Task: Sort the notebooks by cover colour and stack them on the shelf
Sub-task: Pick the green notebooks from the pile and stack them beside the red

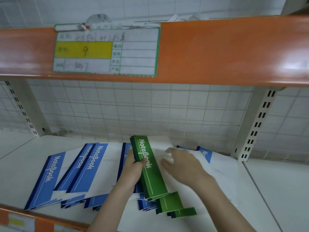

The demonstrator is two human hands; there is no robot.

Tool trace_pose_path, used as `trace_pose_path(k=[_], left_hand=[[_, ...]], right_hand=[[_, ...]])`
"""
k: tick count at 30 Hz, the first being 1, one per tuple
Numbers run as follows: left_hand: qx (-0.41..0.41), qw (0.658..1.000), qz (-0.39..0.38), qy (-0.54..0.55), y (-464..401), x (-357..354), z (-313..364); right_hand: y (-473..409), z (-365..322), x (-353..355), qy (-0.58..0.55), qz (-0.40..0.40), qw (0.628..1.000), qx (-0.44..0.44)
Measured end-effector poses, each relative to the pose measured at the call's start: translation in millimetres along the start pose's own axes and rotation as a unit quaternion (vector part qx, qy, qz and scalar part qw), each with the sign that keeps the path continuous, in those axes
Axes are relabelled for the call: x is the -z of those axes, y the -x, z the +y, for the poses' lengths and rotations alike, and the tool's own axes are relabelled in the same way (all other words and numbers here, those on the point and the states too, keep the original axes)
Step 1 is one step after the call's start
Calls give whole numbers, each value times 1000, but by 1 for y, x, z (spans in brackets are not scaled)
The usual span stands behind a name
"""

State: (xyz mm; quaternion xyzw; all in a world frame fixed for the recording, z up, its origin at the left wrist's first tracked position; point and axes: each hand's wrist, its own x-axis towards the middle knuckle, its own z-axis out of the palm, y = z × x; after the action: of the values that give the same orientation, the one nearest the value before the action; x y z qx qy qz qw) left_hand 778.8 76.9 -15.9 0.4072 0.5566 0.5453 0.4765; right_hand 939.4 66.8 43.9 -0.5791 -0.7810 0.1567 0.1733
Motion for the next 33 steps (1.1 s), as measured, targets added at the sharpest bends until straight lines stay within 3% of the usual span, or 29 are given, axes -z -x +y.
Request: trace_pose_path(k=[2,5,8,12,16,20,26,29,33], left_hand=[[-53,998,-19,6,3,-2,7],[-154,987,-41,9,7,-11,22],[-238,969,-60,-7,13,-23,37],[-257,963,-79,14,17,-33,44],[-202,976,-74,36,20,-40,32],[-158,986,-47,-10,21,-42,14],[-146,986,-46,-68,23,-43,10],[-141,987,-52,-65,22,-45,16],[-68,996,-44,-20,22,-52,24]], right_hand=[[-3,16,11,-43,51,997,-24],[-10,26,22,-205,86,973,-65],[-13,32,26,-344,169,922,-65],[-6,36,27,-487,225,843,-29],[2,42,14,-465,211,860,-1],[7,55,-6,-409,182,894,3],[11,69,-3,-370,142,918,-7],[8,75,9,-375,119,919,-15],[8,76,27,-443,73,889,-90]])
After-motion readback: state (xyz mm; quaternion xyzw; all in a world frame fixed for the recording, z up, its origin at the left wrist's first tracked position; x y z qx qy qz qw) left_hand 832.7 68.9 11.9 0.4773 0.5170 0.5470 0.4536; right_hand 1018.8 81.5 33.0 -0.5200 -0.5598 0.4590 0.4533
